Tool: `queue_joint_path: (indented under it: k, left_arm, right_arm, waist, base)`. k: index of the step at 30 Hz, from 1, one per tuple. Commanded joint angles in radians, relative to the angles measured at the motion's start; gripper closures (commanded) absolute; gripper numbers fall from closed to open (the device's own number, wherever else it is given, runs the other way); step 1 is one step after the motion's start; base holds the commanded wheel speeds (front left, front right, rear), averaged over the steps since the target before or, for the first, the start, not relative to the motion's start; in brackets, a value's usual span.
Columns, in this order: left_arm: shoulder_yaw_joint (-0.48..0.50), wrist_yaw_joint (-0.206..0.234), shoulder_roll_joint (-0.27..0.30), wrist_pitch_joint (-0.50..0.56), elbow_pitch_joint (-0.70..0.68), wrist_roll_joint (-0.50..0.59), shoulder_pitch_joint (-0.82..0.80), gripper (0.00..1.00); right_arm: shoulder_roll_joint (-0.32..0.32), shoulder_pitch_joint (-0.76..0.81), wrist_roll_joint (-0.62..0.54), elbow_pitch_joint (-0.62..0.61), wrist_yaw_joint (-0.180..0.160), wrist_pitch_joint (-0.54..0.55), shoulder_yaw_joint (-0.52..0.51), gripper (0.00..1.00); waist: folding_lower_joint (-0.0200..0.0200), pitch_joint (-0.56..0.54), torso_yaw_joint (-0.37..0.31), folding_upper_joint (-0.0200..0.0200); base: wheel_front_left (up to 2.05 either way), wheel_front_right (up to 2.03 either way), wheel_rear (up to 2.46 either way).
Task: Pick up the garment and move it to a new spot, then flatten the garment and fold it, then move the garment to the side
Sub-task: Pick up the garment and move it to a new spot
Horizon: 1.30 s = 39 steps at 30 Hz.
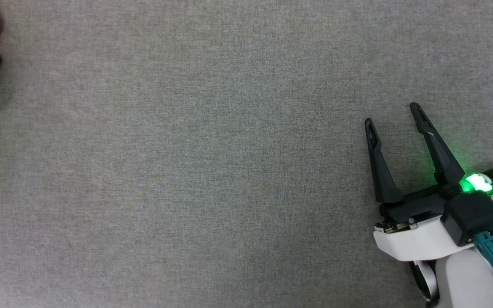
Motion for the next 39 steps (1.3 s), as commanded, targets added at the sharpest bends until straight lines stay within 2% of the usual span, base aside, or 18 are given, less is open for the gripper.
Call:
queue_joint_path:
  k: [1, 9, 13, 16, 20, 26, 31, 35, 36, 39]
  left_arm:
    - [-0.030, 0.002, -0.040, -0.001, 0.007, -0.009, 0.033, 1.00]
    - [-0.013, 0.001, -0.022, -0.169, -0.041, -0.027, 0.047, 1.00]
    - [-0.018, 0.001, -0.005, -0.333, -0.100, 0.016, 0.067, 1.00]
    - [-0.030, 0.001, 0.016, -0.402, -0.165, 0.013, 0.080, 1.00]
    - [-0.061, 0.001, 0.059, -0.517, -0.275, 0.065, 0.115, 1.00]
    - [-0.078, 0.001, 0.109, -0.618, -0.424, 0.098, 0.166, 1.00]
    - [-0.094, 0.034, 0.081, -0.661, -0.544, 0.134, 0.190, 1.00]
    - [-0.118, 0.080, -0.007, -0.689, -0.624, 0.168, 0.173, 1.00]
    - [-0.118, 0.080, -0.007, -0.689, -0.624, 0.168, 0.173, 1.00]
    - [-0.150, 0.116, -0.111, -0.702, -0.655, 0.196, 0.141, 1.00]
  right_arm:
    - [-0.003, -0.004, -0.005, 0.020, -0.001, 0.001, -0.011, 0.00]
    - [-0.003, 0.018, -0.002, 0.043, -0.001, 0.000, -0.004, 0.00]
    - [-0.003, 0.033, 0.010, 0.066, -0.001, -0.001, -0.001, 0.00]
    - [-0.003, 0.053, 0.011, 0.085, -0.001, -0.001, -0.021, 0.00]
    - [-0.002, 0.079, 0.046, 0.109, -0.001, -0.001, -0.037, 0.00]
    - [-0.002, 0.129, 0.096, 0.136, -0.001, -0.001, -0.033, 0.00]
    - [-0.002, 0.150, 0.116, 0.147, -0.001, -0.001, -0.023, 0.00]
    - [-0.002, 0.160, 0.128, 0.154, -0.001, -0.001, -0.032, 0.00]
    - [-0.002, 0.160, 0.128, 0.154, -0.001, -0.001, -0.032, 0.00]
    - [-0.002, 0.153, 0.125, 0.158, -0.001, -0.001, -0.037, 0.00]
  waist:
    - [-0.0001, -0.009, 0.000, 0.0000]
    - [-0.0001, -0.125, 0.010, 0.0000]
    - [-0.0001, -0.207, 0.013, 0.0000]
    - [-0.0001, -0.272, 0.016, 0.0000]
    - [-0.0001, -0.359, 0.010, 0.0000]
    - [-0.0001, -0.459, 0.001, 0.0000]
    - [-0.0001, -0.505, -0.015, 0.0000]
    - [-0.0001, -0.532, -0.028, 0.0000]
    - [-0.0001, -0.532, -0.028, 0.0000]
    - [-0.0001, -0.541, -0.050, 0.0000]
  base:
    - [0.00, 0.00, 0.00]
    - [0.00, 0.00, 0.00]
    - [0.00, 0.00, 0.00]
    - [0.00, 0.00, 0.00]
    - [0.00, 0.00, 0.00]
    - [0.00, 0.00, 0.00]
    - [0.00, 0.00, 0.00]
    - [0.00, 0.00, 0.00]
    - [0.00, 0.00, 0.00]
    - [0.00, 0.00, 0.00]
